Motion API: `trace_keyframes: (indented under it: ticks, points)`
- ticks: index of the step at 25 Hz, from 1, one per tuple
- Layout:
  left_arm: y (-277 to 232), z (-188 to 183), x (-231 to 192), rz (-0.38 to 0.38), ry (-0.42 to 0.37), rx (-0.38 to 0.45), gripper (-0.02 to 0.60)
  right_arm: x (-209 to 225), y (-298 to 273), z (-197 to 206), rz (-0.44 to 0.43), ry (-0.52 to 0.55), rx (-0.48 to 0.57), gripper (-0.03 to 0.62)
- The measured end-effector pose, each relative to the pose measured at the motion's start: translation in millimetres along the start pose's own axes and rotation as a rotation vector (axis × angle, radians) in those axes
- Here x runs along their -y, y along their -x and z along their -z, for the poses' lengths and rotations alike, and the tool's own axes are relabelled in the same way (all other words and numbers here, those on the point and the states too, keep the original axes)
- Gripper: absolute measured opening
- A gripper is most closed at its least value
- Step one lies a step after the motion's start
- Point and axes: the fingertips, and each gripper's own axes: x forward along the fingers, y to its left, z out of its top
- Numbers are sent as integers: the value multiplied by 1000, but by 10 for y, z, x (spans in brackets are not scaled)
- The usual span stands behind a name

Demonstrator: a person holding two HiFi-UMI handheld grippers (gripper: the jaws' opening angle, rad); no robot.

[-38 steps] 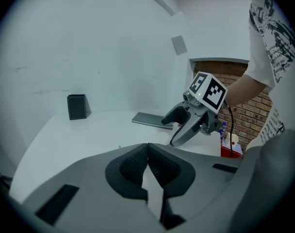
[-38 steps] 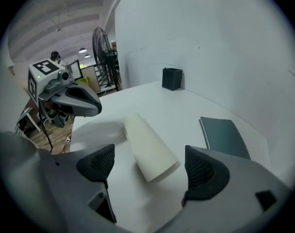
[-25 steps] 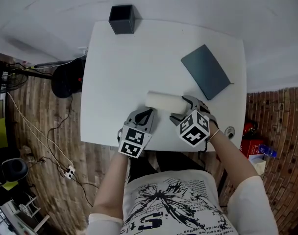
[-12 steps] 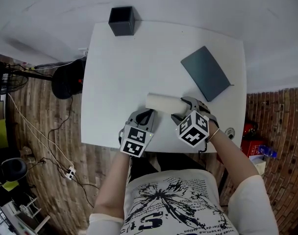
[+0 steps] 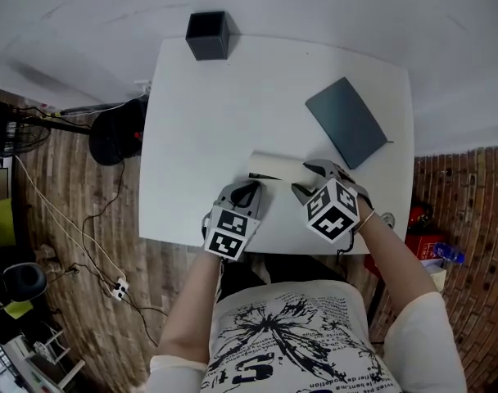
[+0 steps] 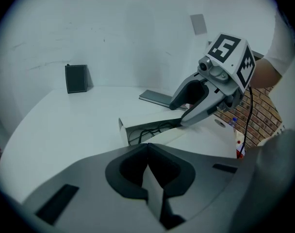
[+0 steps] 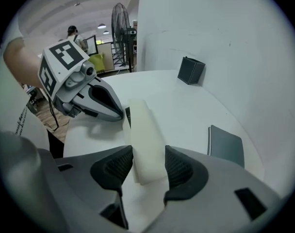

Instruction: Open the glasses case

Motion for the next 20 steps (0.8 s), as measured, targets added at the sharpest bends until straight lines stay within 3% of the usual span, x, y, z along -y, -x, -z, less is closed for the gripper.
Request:
trace_keyframes:
  ticks: [4,9,13,20]
  points:
    - [1,8,-4,7,7,-3,14,57,19,-38,-34,-68,12,208]
    - [11,-3,-7,13,13,-5,14,229,70,-162,-3,-138,60,127]
    - [6,-6,-16,13,-3,-3,14,378,28,-234,69,-115,70,83]
    - [8,-7,-4,14,-9,-6,14,560,-43,-255,105,-98,78,85]
